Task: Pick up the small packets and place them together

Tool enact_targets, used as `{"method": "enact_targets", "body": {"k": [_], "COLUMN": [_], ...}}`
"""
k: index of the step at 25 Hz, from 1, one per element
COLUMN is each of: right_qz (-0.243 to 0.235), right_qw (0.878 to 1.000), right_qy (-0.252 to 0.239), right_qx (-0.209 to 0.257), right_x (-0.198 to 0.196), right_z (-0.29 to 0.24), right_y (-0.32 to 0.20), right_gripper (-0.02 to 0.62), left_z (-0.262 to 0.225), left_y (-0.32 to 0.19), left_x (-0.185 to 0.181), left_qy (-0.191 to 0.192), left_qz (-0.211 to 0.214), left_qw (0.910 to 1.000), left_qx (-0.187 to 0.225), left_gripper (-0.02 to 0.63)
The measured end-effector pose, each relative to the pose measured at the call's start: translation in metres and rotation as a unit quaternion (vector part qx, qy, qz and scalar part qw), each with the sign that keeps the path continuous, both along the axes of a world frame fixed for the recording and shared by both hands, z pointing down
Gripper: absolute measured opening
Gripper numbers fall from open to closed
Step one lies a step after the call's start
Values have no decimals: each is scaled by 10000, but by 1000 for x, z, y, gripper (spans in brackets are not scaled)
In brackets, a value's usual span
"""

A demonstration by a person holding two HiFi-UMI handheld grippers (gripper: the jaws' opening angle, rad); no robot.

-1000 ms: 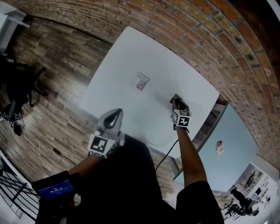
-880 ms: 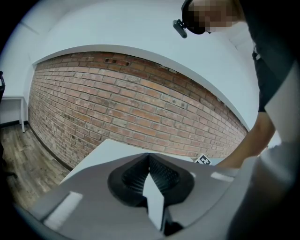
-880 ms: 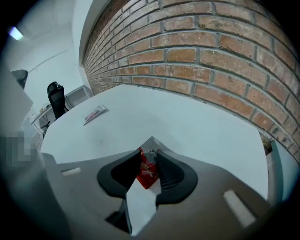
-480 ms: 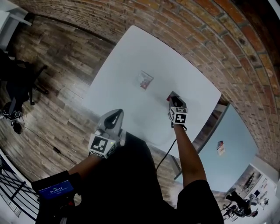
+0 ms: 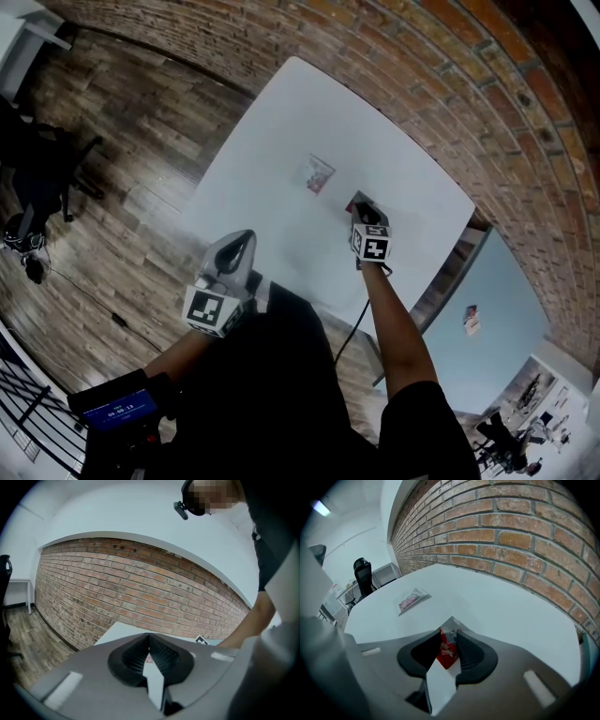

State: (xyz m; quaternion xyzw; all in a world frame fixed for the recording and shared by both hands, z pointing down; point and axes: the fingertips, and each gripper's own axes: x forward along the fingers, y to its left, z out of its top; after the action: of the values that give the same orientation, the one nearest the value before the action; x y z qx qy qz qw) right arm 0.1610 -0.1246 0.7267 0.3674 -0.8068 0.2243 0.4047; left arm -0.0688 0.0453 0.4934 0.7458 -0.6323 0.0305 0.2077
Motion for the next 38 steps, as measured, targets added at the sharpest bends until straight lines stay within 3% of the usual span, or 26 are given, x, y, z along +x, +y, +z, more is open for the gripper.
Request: {"method": "enact_targets", "body": {"k": [7, 15, 17, 21, 23, 25, 30, 32, 35, 38], "right_qz": [-185, -312, -264, -53, 209, 479, 953, 1040, 815, 794], "right_qw": [9997, 9995, 9994, 9957, 9893, 9773, 9340, 9256, 9325, 9444], "right_qy": [168, 52, -78, -468, -678, -979, -1878, -2016, -1766, -1656], "right_qx": [-67, 97, 206, 797, 1277, 1818, 2886, 3030, 3043, 2728], "right_x": [-38, -34, -35, -37, -33, -27, -21, -25, -36, -36], "right_z": [-17, -7, -17, -69, -113, -169, -308, -334, -322, -282], "right_y": [-4, -4, -3, 3, 10, 26, 92, 115, 131, 114], "right_gripper": [107, 119, 152, 133, 93, 3, 2, 2, 3, 3], "left_z": [-22, -13, -15, -12, -17, -30, -67, -82, -86, -86], "left_y": [-4, 9, 9, 9, 4, -3, -18, -22, -24, -25], "left_x": [-29, -28, -30, -29, -28, -23, 2, 16, 33, 41], "left_qy": [126, 126, 171, -10, -21, -26, 68, 141, 254, 268], "left_qz": [-3, -162, -144, 139, 317, 535, 936, 1122, 1333, 1441], "left_qw": [9999, 9997, 9996, 9998, 9993, 9979, 9925, 9893, 9865, 9848], "left_qx": [49, 108, 142, 147, 185, 366, 782, 918, 917, 932], "left_gripper": [0, 0, 0, 0, 0, 0, 0, 0, 0, 0]}}
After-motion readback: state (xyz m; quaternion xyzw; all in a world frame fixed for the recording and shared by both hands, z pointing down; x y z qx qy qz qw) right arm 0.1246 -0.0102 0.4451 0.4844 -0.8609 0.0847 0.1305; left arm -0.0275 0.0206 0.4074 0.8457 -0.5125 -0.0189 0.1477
